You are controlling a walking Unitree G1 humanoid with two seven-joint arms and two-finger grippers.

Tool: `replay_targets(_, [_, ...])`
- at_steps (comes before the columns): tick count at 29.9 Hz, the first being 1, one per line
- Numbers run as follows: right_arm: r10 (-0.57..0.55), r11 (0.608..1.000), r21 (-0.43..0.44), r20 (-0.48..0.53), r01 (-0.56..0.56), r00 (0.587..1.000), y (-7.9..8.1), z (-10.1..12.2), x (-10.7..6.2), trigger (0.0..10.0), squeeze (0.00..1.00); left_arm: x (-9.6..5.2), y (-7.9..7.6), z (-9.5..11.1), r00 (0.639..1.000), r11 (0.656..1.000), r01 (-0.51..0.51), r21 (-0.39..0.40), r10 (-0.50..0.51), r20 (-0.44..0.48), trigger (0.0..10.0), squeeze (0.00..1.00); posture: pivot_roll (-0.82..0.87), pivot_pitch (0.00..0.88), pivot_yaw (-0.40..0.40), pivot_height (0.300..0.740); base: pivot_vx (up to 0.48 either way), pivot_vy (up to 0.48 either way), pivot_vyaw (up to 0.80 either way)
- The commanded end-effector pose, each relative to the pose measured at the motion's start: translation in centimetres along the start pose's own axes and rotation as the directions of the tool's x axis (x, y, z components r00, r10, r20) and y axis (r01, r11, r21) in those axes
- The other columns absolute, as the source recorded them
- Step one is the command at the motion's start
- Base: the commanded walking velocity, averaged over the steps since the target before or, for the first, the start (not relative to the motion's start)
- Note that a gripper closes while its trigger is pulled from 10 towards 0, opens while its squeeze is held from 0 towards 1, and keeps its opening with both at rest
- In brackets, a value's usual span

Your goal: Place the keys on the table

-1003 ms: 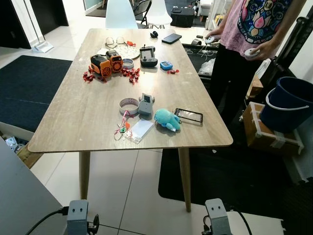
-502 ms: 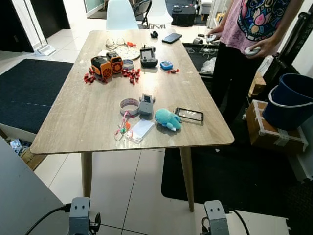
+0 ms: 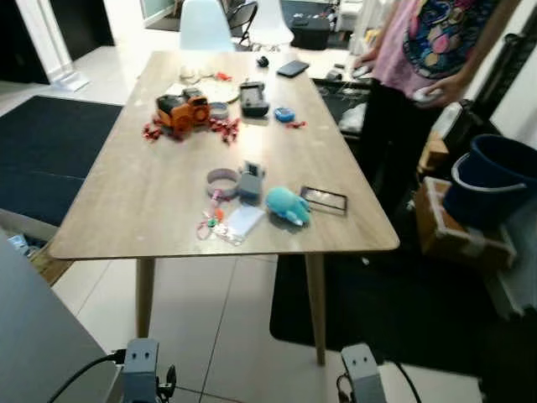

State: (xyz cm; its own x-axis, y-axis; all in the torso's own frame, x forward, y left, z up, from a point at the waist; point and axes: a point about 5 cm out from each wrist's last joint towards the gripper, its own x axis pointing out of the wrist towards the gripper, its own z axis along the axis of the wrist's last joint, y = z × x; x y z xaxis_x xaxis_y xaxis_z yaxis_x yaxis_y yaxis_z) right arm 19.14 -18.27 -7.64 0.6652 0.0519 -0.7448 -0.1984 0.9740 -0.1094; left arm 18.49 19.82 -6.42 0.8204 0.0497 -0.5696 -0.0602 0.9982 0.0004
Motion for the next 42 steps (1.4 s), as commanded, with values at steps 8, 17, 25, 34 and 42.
replay_targets(8, [0.003, 0.999, 0.032, -0.009, -0.002, 1.000, -0.11, -0.09, -0.01, 10.0, 0.00, -0.52, -0.21, -1.16, 0.999, 1.000, -0.013, -0.008, 0.012, -0.036, 10.0, 0.00, 0.07, 0.058, -0.039, 0.740, 0.000, 0.000, 0.50])
replay_targets(17, [0.015, 1.000, 0.015, -0.005, -0.015, 1.000, -0.09, 0.04, 0.02, 10.0, 0.00, -0.61, -0.11, -1.25, 0.999, 1.000, -0.017, -0.014, 0.017, -0.035, 10.0, 0.00, 0.07, 0.054, -0.044, 0.740, 0.000, 0.000, 0.00])
replay_targets(25, [0.020, 1.000, 0.004, -0.004, -0.020, 1.000, -0.10, 0.14, 0.05, 10.0, 0.00, -0.66, -0.08, -1.35, 0.999, 1.000, -0.022, -0.021, 0.022, -0.037, 10.0, 0.00, 0.07, 0.049, -0.050, 0.740, 0.000, 0.000, 0.00])
replay_targets(34, [0.022, 1.000, -0.006, -0.004, -0.022, 1.000, -0.18, 0.26, 0.08, 10.0, 0.00, -0.70, -0.15, -1.44, 0.999, 0.999, -0.032, -0.033, 0.030, -0.040, 10.0, 0.00, 0.07, 0.051, -0.054, 0.740, 0.000, 0.000, 0.00])
replay_targets(42, [0.025, 1.000, -0.006, -0.005, -0.025, 1.000, -0.12, 0.26, 0.09, 10.0, 0.00, -0.68, -0.13, -1.40, 0.999, 0.999, -0.032, -0.026, 0.031, -0.039, 10.0, 0.00, 0.07, 0.053, -0.052, 0.740, 0.000, 0.000, 0.00])
